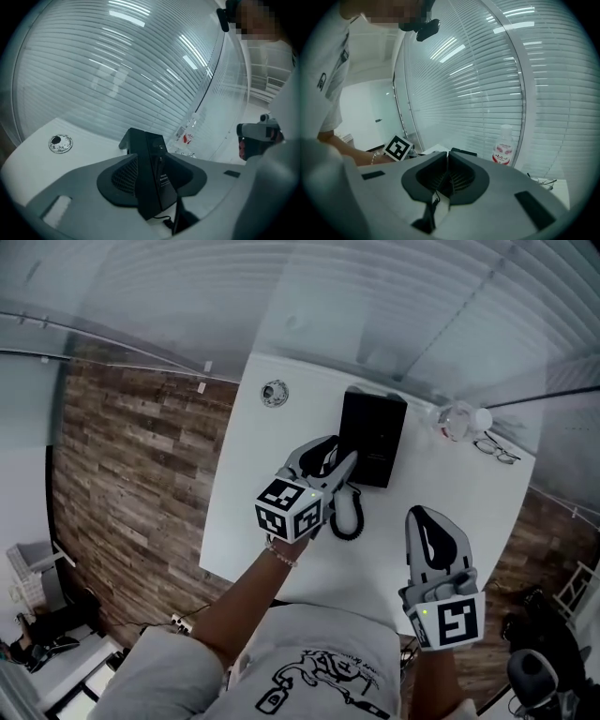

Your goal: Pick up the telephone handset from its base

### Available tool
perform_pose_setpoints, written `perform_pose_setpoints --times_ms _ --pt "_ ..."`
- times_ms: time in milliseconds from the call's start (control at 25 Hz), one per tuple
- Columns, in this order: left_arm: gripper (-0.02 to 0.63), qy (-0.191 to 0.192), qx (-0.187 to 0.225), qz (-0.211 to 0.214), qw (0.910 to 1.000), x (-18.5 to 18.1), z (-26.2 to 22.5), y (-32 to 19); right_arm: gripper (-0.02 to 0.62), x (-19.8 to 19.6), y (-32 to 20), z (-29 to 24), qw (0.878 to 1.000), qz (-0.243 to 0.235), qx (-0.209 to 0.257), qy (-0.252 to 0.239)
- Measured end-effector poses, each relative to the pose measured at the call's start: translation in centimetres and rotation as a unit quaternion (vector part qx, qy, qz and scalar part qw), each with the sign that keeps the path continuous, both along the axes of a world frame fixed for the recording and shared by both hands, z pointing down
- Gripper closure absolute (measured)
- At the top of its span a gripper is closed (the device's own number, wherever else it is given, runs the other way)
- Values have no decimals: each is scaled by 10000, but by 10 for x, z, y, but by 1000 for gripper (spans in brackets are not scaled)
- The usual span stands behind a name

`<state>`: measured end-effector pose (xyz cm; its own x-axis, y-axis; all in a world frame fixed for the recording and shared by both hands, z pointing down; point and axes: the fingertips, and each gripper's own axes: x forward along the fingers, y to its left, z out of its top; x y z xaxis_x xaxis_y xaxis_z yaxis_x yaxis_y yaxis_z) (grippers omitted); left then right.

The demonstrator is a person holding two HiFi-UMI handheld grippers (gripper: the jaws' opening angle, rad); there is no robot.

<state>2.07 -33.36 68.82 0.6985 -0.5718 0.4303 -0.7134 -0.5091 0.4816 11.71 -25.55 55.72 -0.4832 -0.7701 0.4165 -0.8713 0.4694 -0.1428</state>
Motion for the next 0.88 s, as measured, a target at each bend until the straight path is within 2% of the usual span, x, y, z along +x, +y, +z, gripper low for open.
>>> perform_pose_setpoints --times_ms 120,440,640,880 --pt "439 -9 -111 -60 9999 -1 18 -8 584 1 -3 10 10000 -2 -81 -30" --pt "425 279 -545 -211 9979 3 48 -18 584 2 0 35 9993 22 -351 -121" --pt "470 340 -577 -296 9973 3 46 -16 584 3 -1 39 9991 43 -400 -137" --pt "528 196 -524 -489 9972 -4 32 -14 584 5 0 36 9992 91 -365 -167"
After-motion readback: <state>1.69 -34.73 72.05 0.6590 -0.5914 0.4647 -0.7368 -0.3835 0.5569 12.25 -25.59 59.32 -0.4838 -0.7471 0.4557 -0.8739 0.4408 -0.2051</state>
